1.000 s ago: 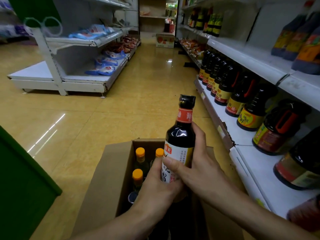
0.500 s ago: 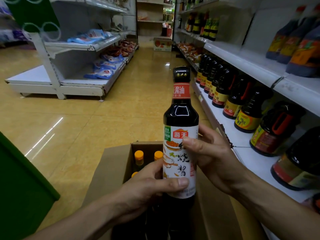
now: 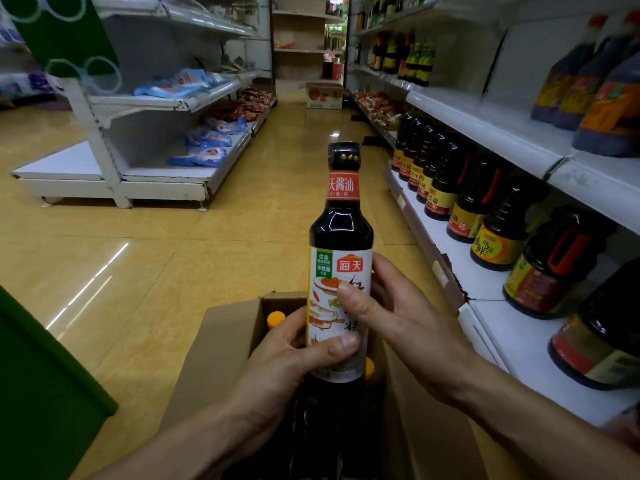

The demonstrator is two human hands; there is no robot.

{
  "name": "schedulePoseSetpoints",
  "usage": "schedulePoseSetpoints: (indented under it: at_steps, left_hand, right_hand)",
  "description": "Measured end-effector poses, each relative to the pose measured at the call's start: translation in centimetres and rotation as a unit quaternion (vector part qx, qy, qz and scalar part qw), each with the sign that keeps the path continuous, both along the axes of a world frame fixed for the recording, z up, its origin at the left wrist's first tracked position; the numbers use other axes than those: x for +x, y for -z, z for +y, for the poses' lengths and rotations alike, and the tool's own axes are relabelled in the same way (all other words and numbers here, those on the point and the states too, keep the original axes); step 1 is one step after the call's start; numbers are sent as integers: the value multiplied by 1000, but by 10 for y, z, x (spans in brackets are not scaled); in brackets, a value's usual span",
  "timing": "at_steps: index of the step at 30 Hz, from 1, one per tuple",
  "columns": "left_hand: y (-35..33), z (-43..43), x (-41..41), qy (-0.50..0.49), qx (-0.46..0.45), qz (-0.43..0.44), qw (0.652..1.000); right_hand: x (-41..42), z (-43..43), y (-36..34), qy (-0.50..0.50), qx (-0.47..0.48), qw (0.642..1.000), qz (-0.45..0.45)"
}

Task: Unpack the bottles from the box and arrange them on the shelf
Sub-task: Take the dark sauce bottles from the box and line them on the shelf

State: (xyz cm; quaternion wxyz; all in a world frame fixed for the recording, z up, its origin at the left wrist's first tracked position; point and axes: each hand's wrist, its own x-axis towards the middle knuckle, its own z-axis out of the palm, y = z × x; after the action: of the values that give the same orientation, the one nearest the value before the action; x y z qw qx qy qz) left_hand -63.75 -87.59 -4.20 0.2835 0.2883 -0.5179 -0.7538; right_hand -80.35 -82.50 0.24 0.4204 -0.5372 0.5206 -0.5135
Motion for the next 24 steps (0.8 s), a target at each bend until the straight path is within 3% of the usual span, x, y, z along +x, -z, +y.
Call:
schedulePoseSetpoints:
  at_steps: [15,24]
  left_hand:
    - [9,-18,-17,-1,-58,-3,998]
    - [21,-18,-21,-18,-40,-23,999]
  right_hand:
    - [-13,-18,11,7,-27,1000,5]
    - [-10,-23,25,35,25,999,-15]
